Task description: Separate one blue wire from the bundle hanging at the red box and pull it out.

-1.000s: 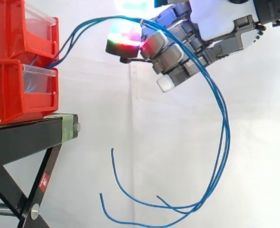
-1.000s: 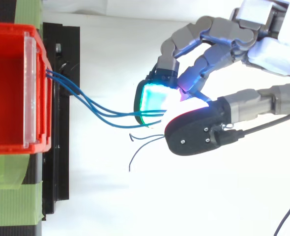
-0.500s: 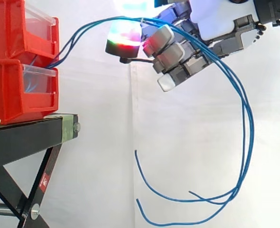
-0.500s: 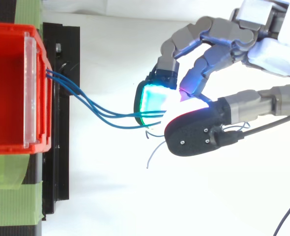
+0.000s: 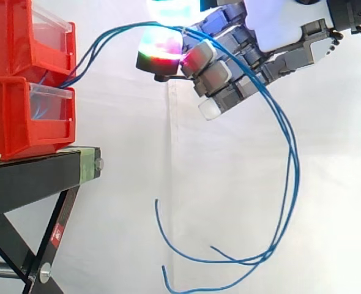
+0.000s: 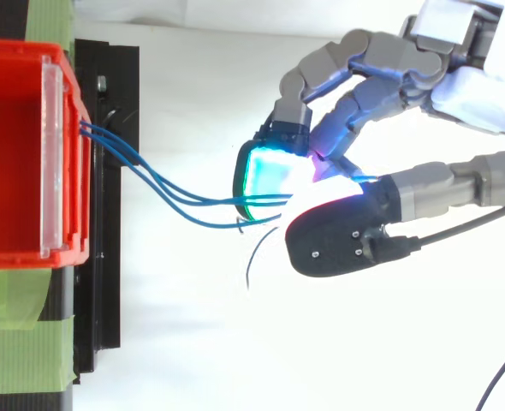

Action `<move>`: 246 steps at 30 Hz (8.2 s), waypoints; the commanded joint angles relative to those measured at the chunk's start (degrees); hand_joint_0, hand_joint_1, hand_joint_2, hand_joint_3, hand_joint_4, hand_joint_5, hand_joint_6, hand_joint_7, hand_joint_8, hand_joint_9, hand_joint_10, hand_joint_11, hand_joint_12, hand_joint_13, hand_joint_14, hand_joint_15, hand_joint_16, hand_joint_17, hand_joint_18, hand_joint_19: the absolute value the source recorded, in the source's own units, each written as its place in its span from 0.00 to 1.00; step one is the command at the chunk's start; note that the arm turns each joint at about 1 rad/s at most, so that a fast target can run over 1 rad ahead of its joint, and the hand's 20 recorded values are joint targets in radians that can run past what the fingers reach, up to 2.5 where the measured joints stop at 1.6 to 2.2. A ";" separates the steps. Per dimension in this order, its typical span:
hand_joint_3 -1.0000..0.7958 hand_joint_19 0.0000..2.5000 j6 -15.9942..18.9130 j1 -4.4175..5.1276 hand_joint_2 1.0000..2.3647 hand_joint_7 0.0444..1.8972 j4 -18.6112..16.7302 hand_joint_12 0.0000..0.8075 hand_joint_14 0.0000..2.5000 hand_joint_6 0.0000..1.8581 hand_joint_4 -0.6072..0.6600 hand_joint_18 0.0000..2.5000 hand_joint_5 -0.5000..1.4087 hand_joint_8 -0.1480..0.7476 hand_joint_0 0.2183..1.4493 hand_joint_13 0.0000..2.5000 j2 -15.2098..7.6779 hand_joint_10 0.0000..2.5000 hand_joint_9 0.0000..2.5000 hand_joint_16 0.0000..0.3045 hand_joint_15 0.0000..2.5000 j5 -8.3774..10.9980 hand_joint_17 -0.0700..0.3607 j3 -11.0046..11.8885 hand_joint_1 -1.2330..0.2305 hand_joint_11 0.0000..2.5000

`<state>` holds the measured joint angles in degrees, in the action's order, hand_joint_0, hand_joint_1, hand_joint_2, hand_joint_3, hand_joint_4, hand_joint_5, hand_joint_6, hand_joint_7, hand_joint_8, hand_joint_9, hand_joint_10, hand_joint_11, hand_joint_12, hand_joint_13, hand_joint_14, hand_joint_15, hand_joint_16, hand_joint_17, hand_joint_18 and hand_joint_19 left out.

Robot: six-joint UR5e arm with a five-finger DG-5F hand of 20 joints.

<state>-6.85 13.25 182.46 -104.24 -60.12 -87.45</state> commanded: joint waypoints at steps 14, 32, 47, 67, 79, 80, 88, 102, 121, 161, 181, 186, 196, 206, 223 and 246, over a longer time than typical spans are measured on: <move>0.44 0.27 0.00 0.02 0.01 0.44 0.61 0.42 0.35 0.50 0.60 0.20 0.14 0.50 0.34 0.16 0.00 0.22 0.26 0.15 0.54 0.00 0.40 0.00 0.20 0.61; 0.44 0.35 0.18 0.02 0.01 0.46 0.61 0.50 0.59 0.49 0.59 0.30 0.16 0.51 0.32 0.24 0.00 0.51 0.33 0.15 0.50 0.00 0.40 0.00 0.27 0.56; 0.42 0.34 0.09 0.02 0.01 0.45 0.53 0.49 0.54 0.49 0.59 0.30 0.16 0.51 0.30 0.25 0.00 0.47 0.33 0.16 0.50 -0.09 0.41 0.00 0.31 0.56; 0.35 0.32 0.09 0.02 0.01 0.45 0.53 0.50 0.40 0.50 0.59 0.32 0.15 0.50 0.34 0.29 0.00 0.45 0.32 0.16 0.58 0.00 0.42 0.00 0.19 0.58; 0.34 0.33 0.09 0.02 0.01 0.45 0.61 0.52 0.41 0.49 0.60 0.31 0.16 0.52 0.26 0.30 0.00 0.42 0.36 0.17 0.55 -0.09 0.43 0.00 0.37 0.58; 0.34 0.33 0.09 0.02 0.01 0.46 0.61 0.52 0.40 0.49 0.60 0.31 0.16 0.52 0.26 0.30 0.00 0.42 0.36 0.17 0.55 0.00 0.43 0.00 0.38 0.58; 0.35 0.33 0.09 0.02 0.01 0.46 0.61 0.51 0.34 0.49 0.59 0.31 0.16 0.52 0.26 0.31 0.00 0.24 0.35 0.17 0.55 0.00 0.43 0.00 0.41 0.61; 0.37 0.33 0.09 0.02 0.01 0.47 0.61 0.51 0.21 0.49 0.58 0.30 0.17 0.53 0.26 0.32 0.00 0.06 0.35 0.17 0.60 0.00 0.43 0.00 0.38 0.65; 0.38 0.34 0.00 0.02 0.01 0.48 0.53 0.51 0.26 0.49 0.58 0.30 0.17 0.52 0.28 0.33 0.00 0.11 0.37 0.16 0.59 -0.09 0.42 0.00 0.39 0.65; 0.42 0.34 0.09 0.11 0.01 0.50 0.35 0.50 0.44 0.49 0.53 0.34 0.17 0.49 0.34 0.33 0.00 0.33 0.37 0.16 0.58 -0.09 0.42 0.00 0.28 0.61; 0.49 0.33 0.09 0.11 0.01 0.46 0.26 0.51 0.43 0.51 0.58 0.32 0.15 0.50 0.33 0.30 0.00 0.31 0.33 0.17 0.60 -0.09 0.43 0.00 0.23 0.62; 0.48 0.33 0.09 0.11 0.01 0.45 0.35 0.51 0.45 0.51 0.59 0.32 0.15 0.52 0.32 0.29 0.00 0.32 0.32 0.17 0.59 -0.09 0.43 0.00 0.24 0.61; 0.58 0.32 5.01 0.19 0.00 0.42 0.44 0.58 0.55 0.51 0.62 0.35 0.15 0.56 0.36 0.29 0.00 0.44 0.32 0.20 0.51 0.00 0.47 0.00 0.26 0.53; 0.52 0.30 11.78 0.19 0.01 0.45 0.61 0.53 0.43 0.51 0.62 0.31 0.14 0.52 0.33 0.28 0.00 0.35 0.28 0.18 0.59 0.00 0.45 0.00 0.20 0.60; 0.45 0.26 11.78 0.19 0.01 0.44 0.70 0.49 0.40 0.50 0.64 0.27 0.13 0.51 0.35 0.23 0.00 0.34 0.21 0.18 0.58 0.00 0.44 0.00 0.18 0.58; 0.34 0.30 11.78 0.19 0.01 0.44 0.70 0.48 0.41 0.49 0.62 0.27 0.14 0.53 0.29 0.24 0.00 0.32 0.27 0.17 0.56 0.00 0.43 0.00 0.28 0.59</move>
<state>4.92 13.45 183.08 -104.24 -60.17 -87.45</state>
